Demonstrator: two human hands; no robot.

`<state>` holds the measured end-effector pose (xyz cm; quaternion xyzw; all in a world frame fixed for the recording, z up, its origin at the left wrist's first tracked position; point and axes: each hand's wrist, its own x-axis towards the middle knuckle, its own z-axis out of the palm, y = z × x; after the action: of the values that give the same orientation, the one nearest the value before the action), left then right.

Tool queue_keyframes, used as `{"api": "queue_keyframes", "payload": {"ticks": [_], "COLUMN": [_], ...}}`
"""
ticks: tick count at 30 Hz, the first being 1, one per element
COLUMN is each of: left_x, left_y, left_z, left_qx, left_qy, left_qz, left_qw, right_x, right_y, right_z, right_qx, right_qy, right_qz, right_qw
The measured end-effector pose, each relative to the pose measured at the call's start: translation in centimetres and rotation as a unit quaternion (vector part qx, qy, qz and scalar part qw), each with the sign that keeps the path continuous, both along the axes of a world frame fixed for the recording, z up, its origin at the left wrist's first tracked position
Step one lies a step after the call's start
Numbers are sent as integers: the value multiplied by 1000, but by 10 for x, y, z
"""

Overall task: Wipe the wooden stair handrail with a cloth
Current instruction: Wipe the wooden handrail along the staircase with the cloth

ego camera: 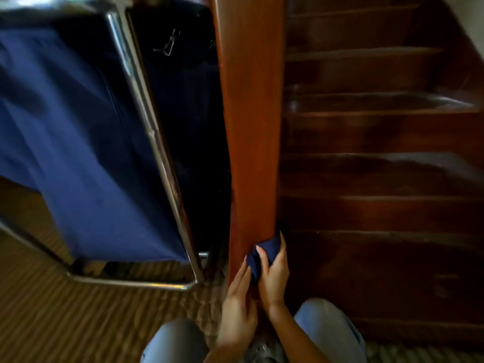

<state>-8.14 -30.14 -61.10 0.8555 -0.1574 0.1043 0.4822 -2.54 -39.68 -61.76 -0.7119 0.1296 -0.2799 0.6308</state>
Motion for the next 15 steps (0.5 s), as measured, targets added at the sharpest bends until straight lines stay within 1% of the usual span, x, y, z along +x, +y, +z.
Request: {"api": "queue_keyframes", "payload": {"ticks": [2, 5, 6, 7, 8, 9, 10, 11, 12, 13, 14, 15], "left_x": [-4, -8, -10, -12, -14, -15, -16, -17, -17, -18, -18, -18], "left_y": [-5, -2, 3, 10, 18, 25, 30, 34, 35, 35, 33, 31], "left_z": [-2, 0, 0, -2, -5, -8, -11, -12, -13, -13, -11, -9], "left_qx": [-41, -157, -183, -198, -205, -209, -213, -219, -224, -224, -219, -219], "left_qy": [47, 115, 131, 140, 144, 143, 142, 143, 143, 142, 142, 143], "left_qz": [35, 102, 117, 126, 134, 143, 155, 164, 168, 169, 170, 172], "left_qw": [997, 976, 967, 962, 959, 957, 954, 951, 949, 949, 950, 950], "right_x": [0, 4, 7, 8, 12, 16, 21, 24, 30, 36, 42, 45], "right_y": [9, 29, 34, 34, 27, 13, -1, -13, -23, -31, -37, -41], "right_z": [3, 3, -1, -3, -7, -11, -10, -3, 5, 10, 16, 24], "right_qx": [-37, -100, -148, -224, -325, -437, -537, -610, -651, -676, -699, -733], "right_qy": [-7, -28, -29, -35, -62, -102, -148, -185, -218, -248, -260, -260], "right_qz": [-42, -90, -111, -135, -157, -159, -145, -121, -91, -60, -27, 4], "right_qw": [998, 991, 982, 965, 930, 879, 818, 761, 721, 691, 665, 628]}}
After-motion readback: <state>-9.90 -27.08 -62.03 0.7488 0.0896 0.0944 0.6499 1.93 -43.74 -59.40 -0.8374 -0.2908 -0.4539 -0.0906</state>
